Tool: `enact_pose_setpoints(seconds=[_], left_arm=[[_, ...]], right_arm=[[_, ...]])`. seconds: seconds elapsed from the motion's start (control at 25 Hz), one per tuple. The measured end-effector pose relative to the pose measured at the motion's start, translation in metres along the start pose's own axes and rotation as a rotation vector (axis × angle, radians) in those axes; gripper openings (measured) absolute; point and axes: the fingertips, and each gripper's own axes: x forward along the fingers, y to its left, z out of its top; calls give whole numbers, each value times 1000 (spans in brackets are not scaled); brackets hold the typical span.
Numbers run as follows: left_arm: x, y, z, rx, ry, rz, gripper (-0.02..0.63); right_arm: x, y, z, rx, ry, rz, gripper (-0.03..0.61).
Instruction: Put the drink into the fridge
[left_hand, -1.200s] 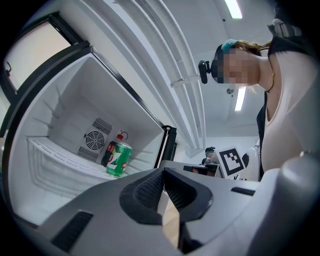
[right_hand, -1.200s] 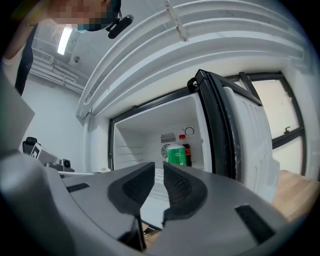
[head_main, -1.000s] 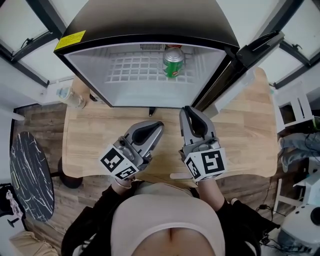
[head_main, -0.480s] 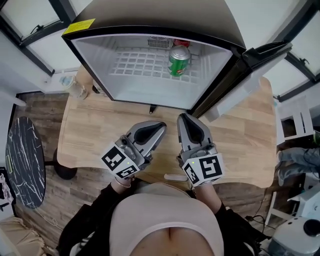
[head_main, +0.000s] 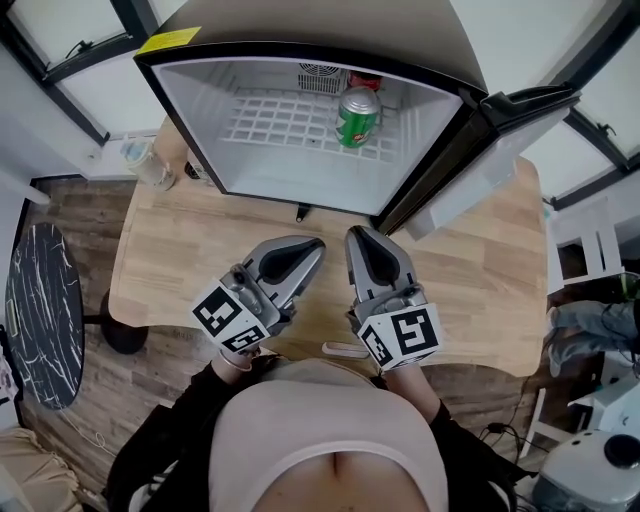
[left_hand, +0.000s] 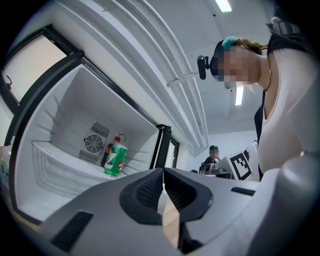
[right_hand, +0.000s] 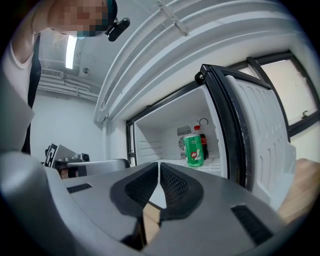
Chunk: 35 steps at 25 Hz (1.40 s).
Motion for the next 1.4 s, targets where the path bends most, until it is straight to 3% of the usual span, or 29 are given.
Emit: enact_pose_setpoints(seconds=[0.24, 0.6, 1.4], left_arm=[[-19, -9, 7, 2, -16, 2, 12], [-83, -37, 14, 8, -16, 19, 12], [-196, -138, 21, 14, -30, -43, 12]], right_arm=[[-4, 23, -2, 4, 7, 16, 37], [-23, 93, -9, 18, 12, 49, 35], [-121, 208, -9, 19, -25, -21, 35]])
